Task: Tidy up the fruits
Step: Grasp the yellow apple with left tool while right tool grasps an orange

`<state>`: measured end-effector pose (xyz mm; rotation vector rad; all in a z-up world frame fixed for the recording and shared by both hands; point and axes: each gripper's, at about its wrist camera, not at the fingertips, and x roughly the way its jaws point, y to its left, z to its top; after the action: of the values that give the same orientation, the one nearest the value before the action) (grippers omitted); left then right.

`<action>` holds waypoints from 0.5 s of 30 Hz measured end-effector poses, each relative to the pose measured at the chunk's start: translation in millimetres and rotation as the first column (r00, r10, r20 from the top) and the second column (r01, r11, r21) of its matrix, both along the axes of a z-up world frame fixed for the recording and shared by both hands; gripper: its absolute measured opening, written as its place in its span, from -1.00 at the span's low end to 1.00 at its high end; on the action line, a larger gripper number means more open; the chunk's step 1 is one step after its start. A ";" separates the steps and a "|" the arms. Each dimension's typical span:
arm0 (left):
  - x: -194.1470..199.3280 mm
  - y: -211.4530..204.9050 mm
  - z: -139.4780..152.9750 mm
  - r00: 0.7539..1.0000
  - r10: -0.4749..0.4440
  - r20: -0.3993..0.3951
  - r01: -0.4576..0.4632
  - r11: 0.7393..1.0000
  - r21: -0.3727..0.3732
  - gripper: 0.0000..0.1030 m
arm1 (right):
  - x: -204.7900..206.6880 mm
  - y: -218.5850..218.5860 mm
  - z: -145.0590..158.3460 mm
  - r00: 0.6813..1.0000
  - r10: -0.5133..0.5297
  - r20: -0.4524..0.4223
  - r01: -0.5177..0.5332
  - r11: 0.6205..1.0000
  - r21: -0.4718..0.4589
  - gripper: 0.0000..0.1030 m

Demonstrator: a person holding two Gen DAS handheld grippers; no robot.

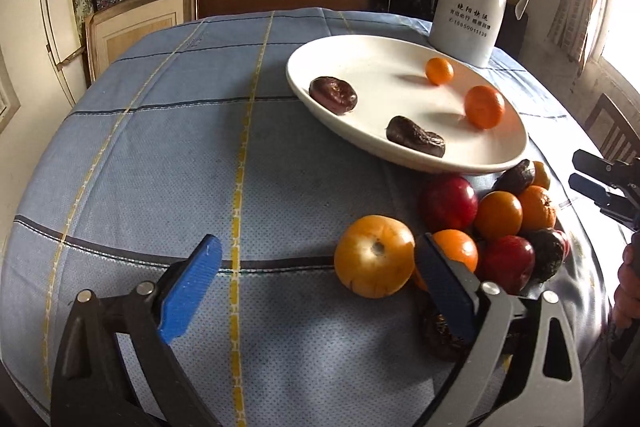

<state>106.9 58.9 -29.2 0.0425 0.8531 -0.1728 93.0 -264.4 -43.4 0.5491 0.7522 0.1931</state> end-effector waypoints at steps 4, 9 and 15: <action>-4.9 16.1 7.5 0.998 0.056 0.038 -0.056 0.998 0.000 0.89 | 0.5 0.3 -0.3 1.000 0.007 -0.004 -0.006 1.000 0.009 0.38; -9.5 37.2 5.8 0.997 0.074 0.005 -0.073 0.992 -0.099 0.88 | 3.6 3.5 -4.1 0.999 0.035 -0.019 -0.034 0.999 0.034 0.38; -11.5 3.9 -0.8 1.000 -0.026 0.001 0.026 1.000 0.003 0.87 | 10.8 13.8 -7.1 0.997 0.068 -0.030 -0.067 0.997 0.023 0.21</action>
<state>95.4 62.9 -30.0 0.0563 0.8517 -0.1960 103.8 -250.7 -50.5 0.5488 0.8004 0.2564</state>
